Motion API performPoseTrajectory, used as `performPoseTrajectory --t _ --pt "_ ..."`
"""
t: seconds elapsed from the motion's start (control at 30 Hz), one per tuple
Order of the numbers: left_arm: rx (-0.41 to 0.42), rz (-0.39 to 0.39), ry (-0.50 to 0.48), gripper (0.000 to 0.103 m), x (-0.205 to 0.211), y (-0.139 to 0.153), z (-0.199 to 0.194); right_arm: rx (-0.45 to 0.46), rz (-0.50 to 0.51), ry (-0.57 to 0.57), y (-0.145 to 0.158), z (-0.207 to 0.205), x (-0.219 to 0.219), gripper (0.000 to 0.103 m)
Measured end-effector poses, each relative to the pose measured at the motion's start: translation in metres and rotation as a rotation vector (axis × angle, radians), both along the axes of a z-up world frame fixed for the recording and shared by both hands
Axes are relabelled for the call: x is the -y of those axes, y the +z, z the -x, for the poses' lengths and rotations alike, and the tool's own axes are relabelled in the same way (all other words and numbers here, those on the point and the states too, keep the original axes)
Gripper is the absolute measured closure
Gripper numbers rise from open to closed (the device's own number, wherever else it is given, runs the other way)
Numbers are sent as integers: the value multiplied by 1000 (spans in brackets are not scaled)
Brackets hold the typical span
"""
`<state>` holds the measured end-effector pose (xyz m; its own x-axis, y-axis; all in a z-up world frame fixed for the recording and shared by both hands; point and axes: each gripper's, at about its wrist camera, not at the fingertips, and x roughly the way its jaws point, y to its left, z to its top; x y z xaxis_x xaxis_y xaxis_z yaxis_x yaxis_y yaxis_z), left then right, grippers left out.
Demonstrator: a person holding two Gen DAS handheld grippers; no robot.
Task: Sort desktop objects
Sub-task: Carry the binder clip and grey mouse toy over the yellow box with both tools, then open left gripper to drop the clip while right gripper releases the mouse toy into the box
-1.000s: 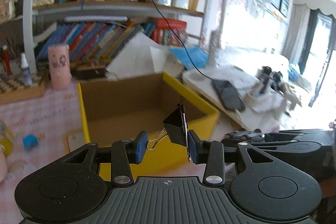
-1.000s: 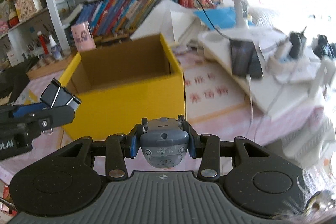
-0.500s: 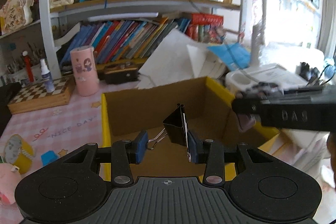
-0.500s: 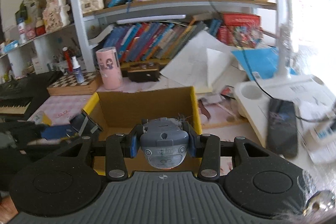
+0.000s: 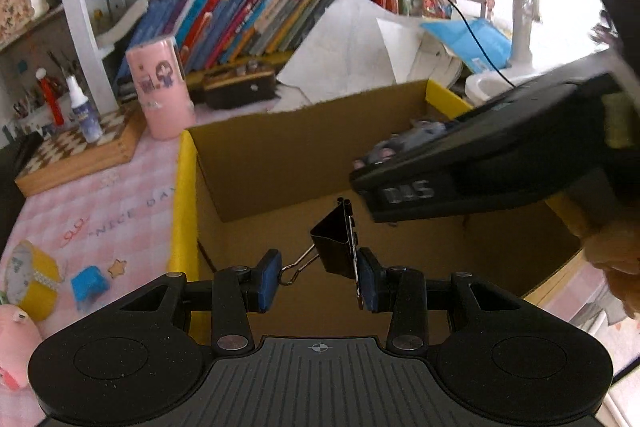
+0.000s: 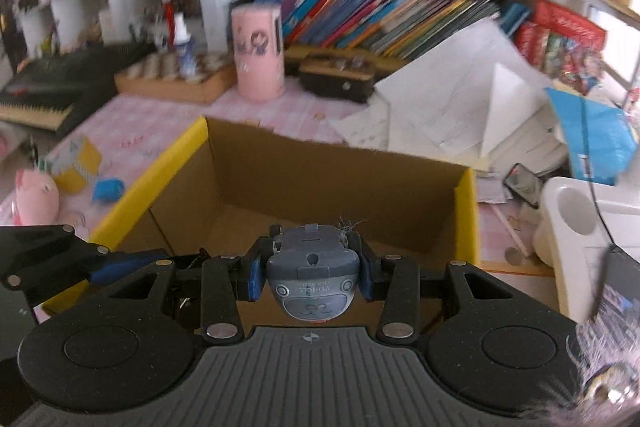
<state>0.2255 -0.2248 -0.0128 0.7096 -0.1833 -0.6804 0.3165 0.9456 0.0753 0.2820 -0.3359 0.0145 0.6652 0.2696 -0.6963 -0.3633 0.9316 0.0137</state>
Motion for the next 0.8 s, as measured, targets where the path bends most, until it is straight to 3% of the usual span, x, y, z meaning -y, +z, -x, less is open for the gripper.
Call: performPoseTrajectory --t 0.37,0.8 --pt "-35 -8 0 64 8 -7 -7 -107 63 40 -25 -25 -8 63" --pt "-35 0 15 63 9 -7 -7 -114 81 50 -27 -25 -11 63"
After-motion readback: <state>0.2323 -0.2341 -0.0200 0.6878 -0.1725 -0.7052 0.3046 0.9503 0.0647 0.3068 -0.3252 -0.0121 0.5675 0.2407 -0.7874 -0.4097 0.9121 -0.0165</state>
